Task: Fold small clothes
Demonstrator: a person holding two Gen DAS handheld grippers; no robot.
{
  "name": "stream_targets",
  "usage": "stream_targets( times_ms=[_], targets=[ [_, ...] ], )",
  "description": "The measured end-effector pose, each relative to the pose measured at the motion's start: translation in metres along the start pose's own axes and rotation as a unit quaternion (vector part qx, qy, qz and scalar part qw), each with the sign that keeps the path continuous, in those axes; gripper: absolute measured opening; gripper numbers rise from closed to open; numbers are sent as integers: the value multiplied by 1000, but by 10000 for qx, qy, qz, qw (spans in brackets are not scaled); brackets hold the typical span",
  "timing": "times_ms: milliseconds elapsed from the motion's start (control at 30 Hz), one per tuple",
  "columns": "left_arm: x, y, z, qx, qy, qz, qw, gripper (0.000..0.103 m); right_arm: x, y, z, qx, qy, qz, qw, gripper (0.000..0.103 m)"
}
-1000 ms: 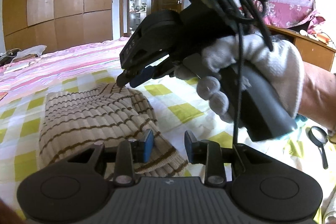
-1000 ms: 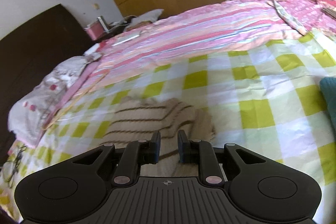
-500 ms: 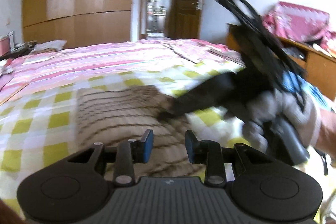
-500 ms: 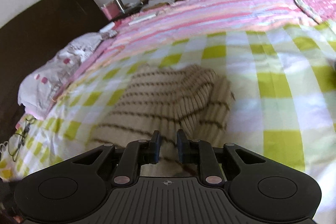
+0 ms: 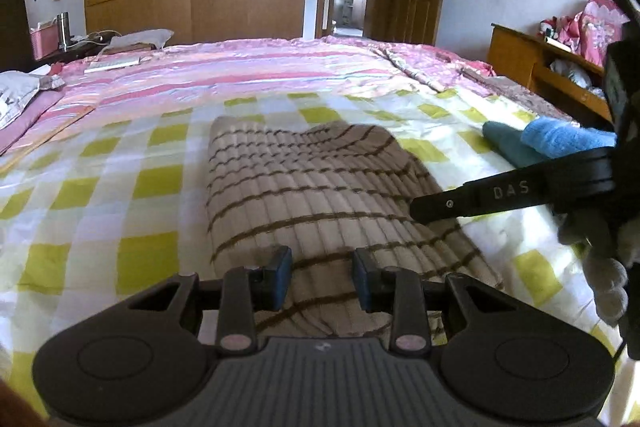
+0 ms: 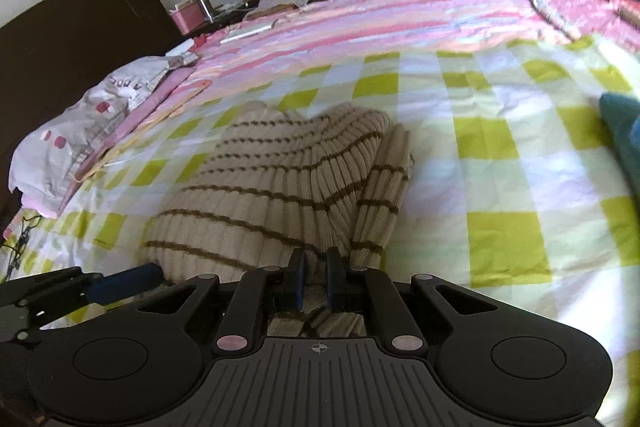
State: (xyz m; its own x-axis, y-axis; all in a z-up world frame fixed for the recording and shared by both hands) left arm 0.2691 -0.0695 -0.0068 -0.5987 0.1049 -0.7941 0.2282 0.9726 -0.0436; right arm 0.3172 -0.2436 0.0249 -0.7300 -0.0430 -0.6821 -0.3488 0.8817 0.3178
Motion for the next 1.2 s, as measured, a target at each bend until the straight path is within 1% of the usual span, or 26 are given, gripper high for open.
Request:
stream_targets(
  times_ms=[33, 167, 267, 367, 467, 567, 700, 900, 1000, 1200],
  targets=[
    [-1, 0, -1, 16, -9, -33, 10000, 38, -1, 4, -6, -22, -59, 10, 10000, 17],
    [-3, -3, 1, -119, 38, -32, 9999, 38, 7, 21, -22, -57, -188, -204, 9996, 19],
    [0, -2, 4, -196, 186, -61, 9996, 38, 16, 26, -23, -19, -99, -288, 9995, 19],
    [5, -3, 10, -237, 351, -72, 9991, 38, 24, 18, -14, 226, 73, -224, 9995, 19],
    [9, -5, 17, -275, 535, 19, 9982, 38, 31, 10, -8, 371, 170, -137, 9991, 18],
    [9, -6, 17, -304, 578, 86, 9978, 38, 34, 10, -6, 460, 170, -188, 9986, 18],
    [8, -6, 13, -298, 615, 30, 9977, 38, 34, 17, -10, 580, 176, -275, 9978, 18],
    [9, -7, 7, -299, 618, 6, 9976, 38, 30, 32, -26, 559, 36, -424, 9975, 19],
    [11, -9, 6, -314, 673, 59, 9972, 38, 33, 32, -23, 675, 117, -429, 9967, 19],
    [14, -9, 8, -327, 776, 124, 9964, 39, 40, 24, -15, 767, 271, -267, 9963, 19]
  ],
)
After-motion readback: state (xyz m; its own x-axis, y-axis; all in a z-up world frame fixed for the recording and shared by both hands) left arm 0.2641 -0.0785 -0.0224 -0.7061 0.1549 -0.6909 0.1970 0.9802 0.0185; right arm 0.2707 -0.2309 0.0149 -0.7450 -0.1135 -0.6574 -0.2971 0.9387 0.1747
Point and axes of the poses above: each gripper's, at about its wrist camera, not at the fingertips, and z roughly the way its jaws point, y to its left, x to its underside, the point moved 6 cm from there along z, roughly the way its jaws point, and after that the axes turned 5 degrees about -x, right-handed, at the moved point
